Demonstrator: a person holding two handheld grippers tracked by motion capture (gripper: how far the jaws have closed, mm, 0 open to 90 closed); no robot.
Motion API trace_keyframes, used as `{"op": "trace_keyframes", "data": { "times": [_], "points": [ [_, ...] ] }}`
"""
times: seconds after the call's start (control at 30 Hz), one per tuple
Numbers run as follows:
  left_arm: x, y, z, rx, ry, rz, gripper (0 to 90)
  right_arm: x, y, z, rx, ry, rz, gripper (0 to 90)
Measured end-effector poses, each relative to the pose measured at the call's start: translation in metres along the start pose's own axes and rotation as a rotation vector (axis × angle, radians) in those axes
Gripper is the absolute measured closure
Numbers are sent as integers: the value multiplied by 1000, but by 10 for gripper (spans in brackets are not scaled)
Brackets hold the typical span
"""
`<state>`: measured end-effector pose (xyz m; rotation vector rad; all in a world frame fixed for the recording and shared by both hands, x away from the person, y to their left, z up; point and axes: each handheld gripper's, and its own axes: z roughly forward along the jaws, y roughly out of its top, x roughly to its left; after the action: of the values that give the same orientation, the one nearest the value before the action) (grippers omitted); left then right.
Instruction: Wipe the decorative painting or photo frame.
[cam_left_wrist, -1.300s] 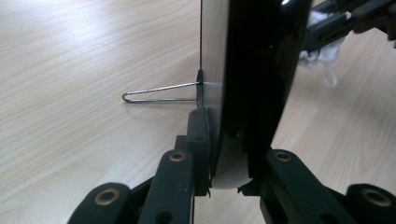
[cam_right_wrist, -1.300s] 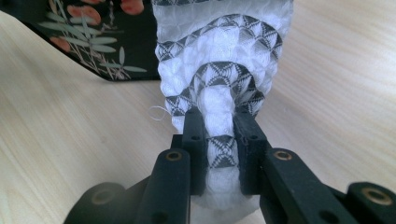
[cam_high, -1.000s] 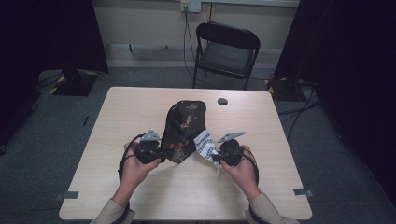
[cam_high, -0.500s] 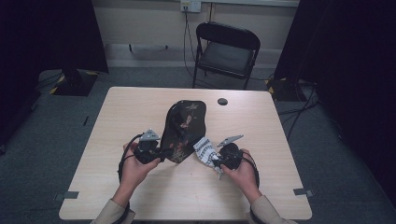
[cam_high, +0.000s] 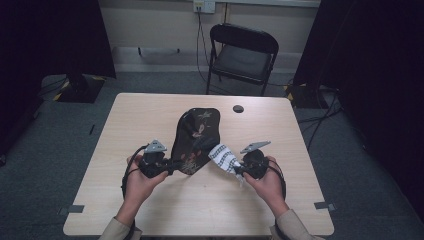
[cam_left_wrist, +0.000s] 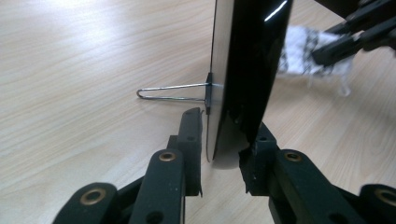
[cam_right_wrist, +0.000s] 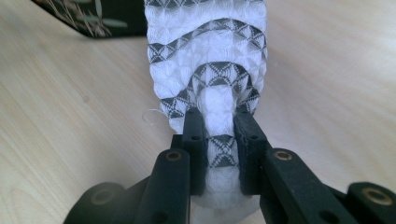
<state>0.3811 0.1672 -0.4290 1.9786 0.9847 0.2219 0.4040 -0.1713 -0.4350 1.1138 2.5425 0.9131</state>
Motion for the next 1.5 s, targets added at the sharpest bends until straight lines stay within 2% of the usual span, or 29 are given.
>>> {"op": "trace_keyframes", "data": {
  "times": [0.2, 0.37, 0.5, 0.63, 0.77, 0.9, 1.13, 1.5],
  "points": [
    [1, 1, -4, -6, 7, -2, 769, 1, 19, -32, -71, -24, -23, 778],
    [-2, 2, -4, -3, 5, 6, 782, 4, 43, -62, -155, -53, -58, 778],
    [-2, 3, -4, -2, 3, 8, 784, 7, 64, -79, -199, -64, -76, 778],
    [-1, 3, -4, 1, 1, 15, 785, 12, 83, -88, -225, -70, -99, 777],
    [-1, 3, -3, 4, -2, 19, 786, 18, 96, -86, -226, -64, -116, 777],
    [-1, 3, -3, 8, -2, 25, 786, 20, 98, -77, -204, -60, -122, 777],
    [0, 3, -3, 13, -8, 30, 786, 17, 89, -66, -190, -36, -101, 777],
    [1, 3, -3, 13, -9, 34, 786, 14, 66, -42, -124, -10, -87, 776]
  ]
}}
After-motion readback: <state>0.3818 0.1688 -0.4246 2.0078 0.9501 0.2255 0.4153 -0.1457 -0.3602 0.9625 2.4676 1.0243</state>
